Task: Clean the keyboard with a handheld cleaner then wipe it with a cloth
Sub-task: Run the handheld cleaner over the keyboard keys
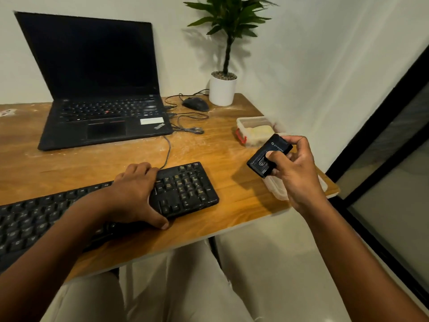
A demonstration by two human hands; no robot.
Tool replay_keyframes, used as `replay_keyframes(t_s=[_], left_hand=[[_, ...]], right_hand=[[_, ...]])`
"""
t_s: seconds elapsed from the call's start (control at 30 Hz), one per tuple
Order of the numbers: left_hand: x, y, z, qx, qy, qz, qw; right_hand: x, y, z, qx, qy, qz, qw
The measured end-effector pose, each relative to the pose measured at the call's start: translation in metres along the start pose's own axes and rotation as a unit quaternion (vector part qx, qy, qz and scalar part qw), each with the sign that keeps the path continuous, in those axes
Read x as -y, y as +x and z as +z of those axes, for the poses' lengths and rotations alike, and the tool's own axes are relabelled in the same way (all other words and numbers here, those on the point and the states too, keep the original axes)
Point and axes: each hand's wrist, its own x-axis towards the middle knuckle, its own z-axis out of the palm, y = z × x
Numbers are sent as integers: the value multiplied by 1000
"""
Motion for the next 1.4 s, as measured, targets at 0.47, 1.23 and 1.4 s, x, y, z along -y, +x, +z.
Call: replay_keyframes(t_s=[0.47, 1.23, 1.4], left_hand=[[0, 2, 0, 0, 0, -4, 1000], [0, -1, 0, 4, 1, -6, 1000], [0, -2, -3, 14, -4, -6, 1000]], right_hand=[[-25, 44, -78, -92, -47, 94, 990], [-33, 42, -88, -133, -328, 100, 930], [-26, 36, -83, -114, -398, 85, 906]])
